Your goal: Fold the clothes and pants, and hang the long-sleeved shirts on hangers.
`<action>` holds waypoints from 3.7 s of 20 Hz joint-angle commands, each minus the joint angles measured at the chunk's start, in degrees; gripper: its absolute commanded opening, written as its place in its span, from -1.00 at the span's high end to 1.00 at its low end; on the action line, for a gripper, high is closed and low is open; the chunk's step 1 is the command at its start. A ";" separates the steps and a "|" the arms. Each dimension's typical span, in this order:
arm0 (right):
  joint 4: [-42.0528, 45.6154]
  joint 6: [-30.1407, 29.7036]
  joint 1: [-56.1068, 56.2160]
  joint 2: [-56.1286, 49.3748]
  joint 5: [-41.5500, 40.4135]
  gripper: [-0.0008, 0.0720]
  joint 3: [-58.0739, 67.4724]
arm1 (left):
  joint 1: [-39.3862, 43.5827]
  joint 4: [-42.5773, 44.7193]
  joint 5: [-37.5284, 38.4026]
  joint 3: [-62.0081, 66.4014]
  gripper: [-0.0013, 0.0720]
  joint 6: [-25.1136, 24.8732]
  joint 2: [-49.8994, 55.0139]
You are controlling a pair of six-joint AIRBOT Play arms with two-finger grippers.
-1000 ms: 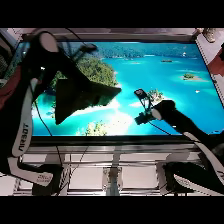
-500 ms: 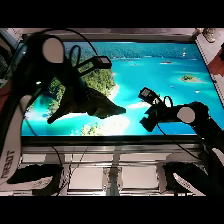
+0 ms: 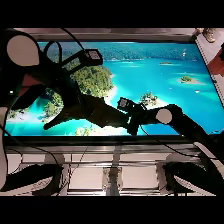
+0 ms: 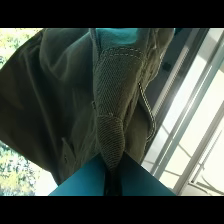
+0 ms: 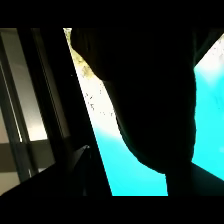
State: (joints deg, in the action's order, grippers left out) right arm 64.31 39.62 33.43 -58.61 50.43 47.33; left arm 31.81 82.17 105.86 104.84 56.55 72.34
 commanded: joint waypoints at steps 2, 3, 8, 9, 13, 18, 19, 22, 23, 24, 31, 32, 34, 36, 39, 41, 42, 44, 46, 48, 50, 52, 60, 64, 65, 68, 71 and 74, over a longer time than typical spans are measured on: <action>-0.52 -6.08 1.01 -1.60 -5.53 -0.43 0.04 | 0.04 0.15 0.17 -0.02 0.85 0.04 -0.22; -0.13 -6.86 1.01 -1.68 -6.99 -0.43 0.07 | 0.04 0.15 0.17 -0.02 0.85 0.04 -0.22; 0.39 -8.00 0.90 -2.08 -12.26 -0.43 2.10 | 0.04 0.13 0.20 -0.13 0.85 0.13 -0.22; 0.37 -8.92 0.90 -2.36 -11.32 -0.43 3.23 | 0.04 0.13 0.20 -0.13 0.85 0.24 -0.20; -0.22 -11.98 0.90 -5.42 -7.91 -0.43 6.16 | 0.07 0.13 0.17 -0.13 0.85 0.22 -0.20; -4.59 -12.31 0.90 -14.64 1.92 -0.33 6.23 | 0.04 1.64 0.17 -0.13 0.85 0.20 -0.20; -5.31 -12.28 0.87 -16.83 1.31 -0.33 6.23 | 0.04 1.64 0.17 -0.13 0.85 0.20 -0.20; -7.54 -10.58 0.87 -20.74 -0.02 0.05 6.23 | -0.17 1.66 0.15 -0.13 0.85 0.15 -0.22; -7.56 -8.94 0.87 -20.76 0.04 0.20 6.25 | -0.26 2.01 0.13 -0.13 0.85 -0.04 -0.20; -7.52 -6.97 0.81 -20.52 0.15 0.36 6.25 | -0.63 2.08 0.11 -0.13 0.85 -0.04 -0.20; -7.54 2.38 -5.09 -9.16 5.95 0.92 6.56 | -7.69 2.05 -2.19 -0.13 0.85 -0.04 -0.20; -7.56 3.32 -6.08 -5.79 6.38 0.92 7.04 | -8.98 2.05 -3.13 -0.13 0.85 -0.02 -0.20; -7.52 3.43 -7.26 1.22 8.31 0.92 9.01 | -11.26 2.01 -5.22 -0.13 0.85 -0.02 -0.20; -7.28 3.43 -7.32 7.21 11.32 0.92 12.44 | -12.50 2.01 -7.41 -0.11 0.85 -0.02 -0.22; -4.87 3.45 -7.32 11.21 17.53 0.92 18.91 | -12.63 2.03 -13.25 -0.09 0.85 -0.07 -1.03; -1.97 5.38 -7.32 11.43 20.44 0.92 24.20 | -12.63 2.36 -18.14 0.09 0.85 -0.02 -2.38; -1.31 6.45 -7.32 11.43 20.79 0.92 26.84 | -12.63 2.47 -19.65 0.09 0.85 0.33 -3.30; -1.31 7.72 -7.32 11.43 20.98 0.92 31.82 | -12.63 2.51 -21.92 0.09 0.85 3.91 -5.84; -1.16 7.74 -7.32 11.41 20.65 0.92 35.71 | -12.63 3.39 -25.94 0.09 0.85 4.94 -8.92; -0.11 7.69 -7.32 11.41 18.97 0.92 37.18 | -12.63 3.39 -32.33 0.09 0.85 4.92 -11.45; 2.69 7.74 -7.32 10.91 17.05 0.92 37.18 | -12.63 3.34 -37.86 0.07 0.85 4.92 -12.50; 4.94 7.74 -7.32 9.51 14.86 0.92 37.13 | -12.63 3.32 -40.41 0.02 0.85 4.94 -12.13; 10.88 7.74 -7.32 6.01 4.74 0.92 37.13 | -12.63 -1.57 -46.21 -0.11 0.85 6.45 -7.54; 14.53 9.46 -7.37 4.26 4.59 0.93 37.13 | -12.63 -3.37 -49.44 -0.11 0.85 6.49 -3.26; 15.37 10.01 -7.37 3.76 5.97 0.92 37.11 | -12.63 -3.30 -48.59 -0.11 0.85 6.47 -2.21; 16.52 10.93 -7.37 2.78 14.97 0.93 37.11 | -12.63 -2.78 -41.57 -0.20 0.85 6.43 -0.02; 16.31 12.37 -7.34 2.47 28.46 0.92 37.11 | -12.68 -0.02 -29.59 -2.05 0.85 6.03 0.22; 11.21 14.95 -7.32 2.49 39.80 0.92 37.05 | -12.61 0.28 -18.27 -5.55 0.85 6.10 -0.96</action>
State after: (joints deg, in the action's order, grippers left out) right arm 78.67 52.01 26.06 -55.99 76.79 84.42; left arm 19.20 80.25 76.07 101.73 62.83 71.81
